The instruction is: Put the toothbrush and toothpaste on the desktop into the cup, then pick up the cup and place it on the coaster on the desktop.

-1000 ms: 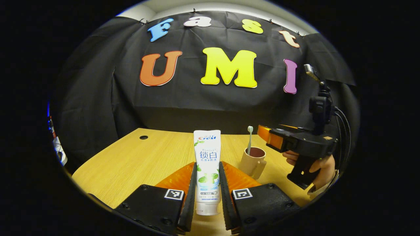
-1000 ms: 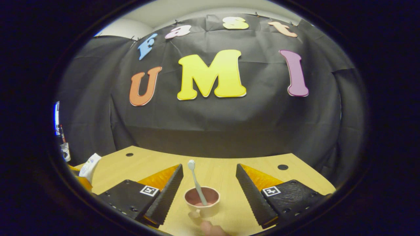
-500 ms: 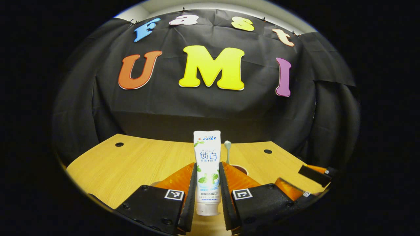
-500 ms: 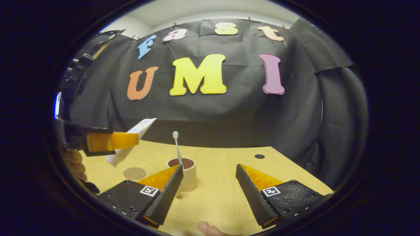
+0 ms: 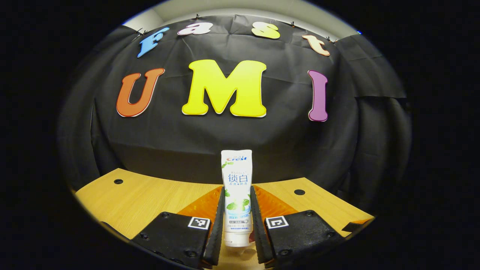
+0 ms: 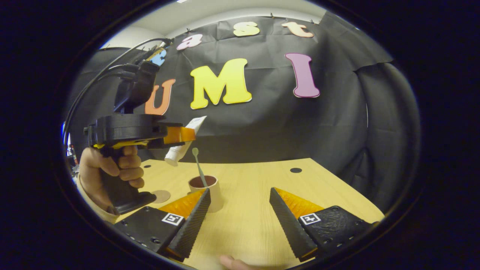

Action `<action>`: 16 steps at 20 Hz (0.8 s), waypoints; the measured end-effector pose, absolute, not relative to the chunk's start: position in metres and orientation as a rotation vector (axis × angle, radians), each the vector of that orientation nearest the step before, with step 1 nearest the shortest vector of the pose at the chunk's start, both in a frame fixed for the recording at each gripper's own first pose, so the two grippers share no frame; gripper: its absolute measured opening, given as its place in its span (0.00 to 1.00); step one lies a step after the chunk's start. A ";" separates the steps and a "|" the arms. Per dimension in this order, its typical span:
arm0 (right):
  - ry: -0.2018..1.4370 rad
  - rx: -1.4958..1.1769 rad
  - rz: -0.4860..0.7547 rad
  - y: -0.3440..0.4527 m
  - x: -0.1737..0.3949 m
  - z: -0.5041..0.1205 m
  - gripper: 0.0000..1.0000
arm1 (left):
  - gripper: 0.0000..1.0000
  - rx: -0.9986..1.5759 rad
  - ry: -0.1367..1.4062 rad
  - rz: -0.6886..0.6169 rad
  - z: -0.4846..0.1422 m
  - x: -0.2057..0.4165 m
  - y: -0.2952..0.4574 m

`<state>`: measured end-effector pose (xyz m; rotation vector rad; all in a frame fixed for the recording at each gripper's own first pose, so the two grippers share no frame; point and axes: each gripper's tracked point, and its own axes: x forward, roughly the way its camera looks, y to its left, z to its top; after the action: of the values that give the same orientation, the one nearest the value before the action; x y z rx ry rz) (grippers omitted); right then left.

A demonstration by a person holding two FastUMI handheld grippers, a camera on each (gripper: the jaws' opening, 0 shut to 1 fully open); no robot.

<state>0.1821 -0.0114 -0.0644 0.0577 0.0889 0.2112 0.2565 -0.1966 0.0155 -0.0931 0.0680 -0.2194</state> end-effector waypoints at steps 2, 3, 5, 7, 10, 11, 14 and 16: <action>0.093 0.067 0.213 -0.013 0.183 -0.067 0.96 | 0.41 -0.089 0.080 -0.219 0.008 0.261 -0.200; 0.099 0.071 0.211 -0.014 0.183 -0.067 0.94 | 0.42 -0.091 0.090 -0.216 0.005 0.263 -0.199; 0.109 0.081 0.213 -0.014 0.185 -0.071 0.96 | 0.43 -0.087 0.109 -0.213 -0.003 0.266 -0.199; 0.119 0.085 0.207 -0.016 0.187 -0.075 0.96 | 0.45 -0.081 0.096 -0.203 0.001 0.265 -0.196; 0.139 0.094 0.212 -0.013 0.187 -0.082 0.96 | 0.45 -0.079 0.088 -0.202 0.001 0.267 -0.192; 0.144 0.096 0.209 -0.013 0.187 -0.081 0.96 | 0.44 -0.083 0.096 -0.200 -0.001 0.265 -0.191; 0.162 0.100 0.207 -0.010 0.188 -0.083 0.96 | 0.45 -0.095 0.108 -0.199 -0.002 0.260 -0.183; 0.180 0.097 0.212 -0.004 0.188 -0.082 0.96 | 0.45 -0.102 0.107 -0.206 -0.001 0.252 -0.180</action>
<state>0.1881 -0.0040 -0.0824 0.0969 0.1798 0.2121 0.2524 -0.1799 -0.0005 -0.1022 0.1068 -0.2059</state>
